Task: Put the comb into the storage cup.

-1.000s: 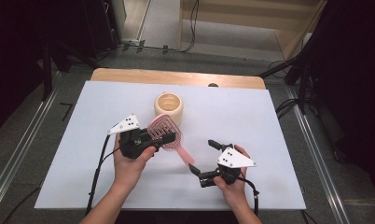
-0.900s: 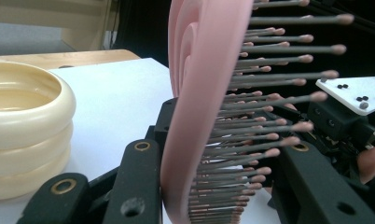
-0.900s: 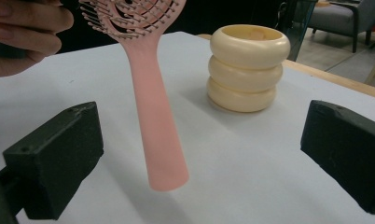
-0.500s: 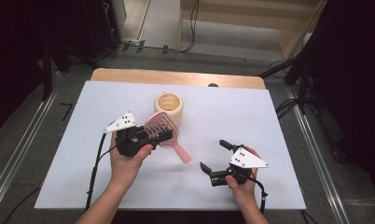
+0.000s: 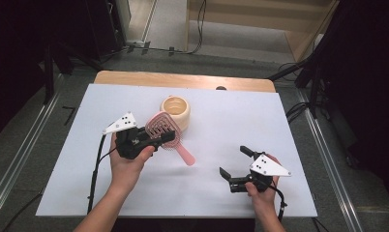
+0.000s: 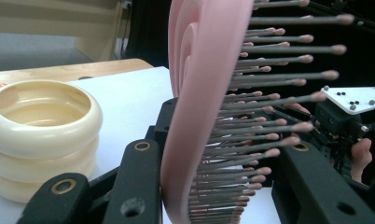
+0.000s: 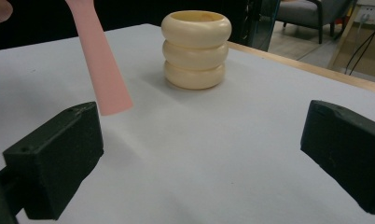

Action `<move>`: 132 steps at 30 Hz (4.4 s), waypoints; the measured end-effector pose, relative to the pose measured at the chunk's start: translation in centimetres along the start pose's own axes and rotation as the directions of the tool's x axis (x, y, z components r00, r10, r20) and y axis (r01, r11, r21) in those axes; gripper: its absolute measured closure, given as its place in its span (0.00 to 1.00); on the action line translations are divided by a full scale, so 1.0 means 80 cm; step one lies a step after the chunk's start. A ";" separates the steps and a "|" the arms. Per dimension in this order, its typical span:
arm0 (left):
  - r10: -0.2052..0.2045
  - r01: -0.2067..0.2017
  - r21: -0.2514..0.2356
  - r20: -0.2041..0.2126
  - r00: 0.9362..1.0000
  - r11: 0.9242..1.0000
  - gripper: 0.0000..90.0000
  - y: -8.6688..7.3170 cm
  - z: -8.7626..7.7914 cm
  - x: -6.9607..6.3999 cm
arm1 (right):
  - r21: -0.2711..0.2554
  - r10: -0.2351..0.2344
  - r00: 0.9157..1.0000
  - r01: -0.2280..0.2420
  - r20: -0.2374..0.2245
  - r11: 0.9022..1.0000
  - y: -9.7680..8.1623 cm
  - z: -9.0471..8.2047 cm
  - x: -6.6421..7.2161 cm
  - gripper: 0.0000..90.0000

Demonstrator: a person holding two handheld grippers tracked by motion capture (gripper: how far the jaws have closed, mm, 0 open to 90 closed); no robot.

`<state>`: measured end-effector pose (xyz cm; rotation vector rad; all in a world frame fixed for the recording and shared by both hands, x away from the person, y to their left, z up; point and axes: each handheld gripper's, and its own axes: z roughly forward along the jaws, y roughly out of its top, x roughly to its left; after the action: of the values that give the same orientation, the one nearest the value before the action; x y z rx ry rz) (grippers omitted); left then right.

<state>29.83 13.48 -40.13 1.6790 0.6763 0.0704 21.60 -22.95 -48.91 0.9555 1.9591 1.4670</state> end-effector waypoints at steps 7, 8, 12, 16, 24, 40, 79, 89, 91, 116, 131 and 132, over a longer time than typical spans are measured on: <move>0.000 0.000 -0.012 -0.011 1.000 1.000 0.71 0.007 -0.003 0.004 | -0.004 0.014 1.000 -0.014 0.020 1.000 -0.006 -0.013 -0.012 0.00; -0.001 0.001 -0.015 -0.013 1.000 1.000 0.71 0.008 -0.003 0.005 | -0.005 0.015 1.000 -0.015 0.024 1.000 -0.007 -0.014 -0.013 0.00; 0.001 -0.001 -0.019 -0.019 1.000 1.000 0.71 0.012 -0.005 0.007 | -0.011 0.028 0.999 -0.028 0.038 1.000 -0.008 -0.019 -0.019 0.00; 0.007 -0.008 -0.022 -0.026 1.000 1.000 0.71 0.017 -0.007 0.008 | -0.004 0.022 0.999 -0.021 0.045 1.000 -0.012 -0.025 -0.024 0.00; 0.005 -0.006 -0.034 -0.032 0.999 0.999 0.71 0.026 -0.009 0.012 | 0.003 0.029 0.998 -0.029 0.059 1.000 -0.021 -0.040 -0.034 0.00; 0.016 -0.019 -0.053 -0.055 0.998 0.998 0.71 0.047 -0.011 0.019 | 0.002 0.065 0.992 -0.065 0.107 0.998 -0.039 -0.067 -0.059 0.00; 0.019 -0.030 -0.103 -0.107 0.994 0.994 0.71 0.089 -0.013 0.047 | 0.020 0.071 0.992 -0.074 0.101 0.997 -0.046 -0.064 -0.062 0.00; 0.016 -0.030 -0.122 -0.121 0.993 0.992 0.71 0.098 -0.015 0.055 | 0.023 0.072 0.993 -0.074 0.098 0.997 -0.046 -0.064 -0.062 0.00; 0.008 -0.024 -0.128 -0.121 0.993 0.992 0.71 0.099 -0.016 0.058 | 0.023 0.073 0.992 -0.076 0.098 0.997 -0.046 -0.064 -0.062 0.00; -0.022 -0.011 -0.186 -0.176 0.984 0.982 0.71 0.104 -0.009 0.081 | 0.018 0.070 0.993 -0.072 0.094 0.997 -0.046 -0.064 -0.062 0.00; -0.017 -0.031 -0.207 -0.223 0.975 0.978 0.71 0.102 -0.004 0.092 | 0.021 0.070 0.993 -0.072 0.095 0.997 -0.046 -0.063 -0.061 0.00; -0.015 -0.034 -0.208 -0.228 0.974 0.978 0.71 0.102 -0.003 0.093 | 0.021 0.071 0.993 -0.073 0.095 0.997 -0.046 -0.063 -0.061 0.00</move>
<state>39.03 16.61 -34.92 1.4817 0.8040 0.3361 20.02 -30.45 -51.05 1.0963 1.8970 1.4131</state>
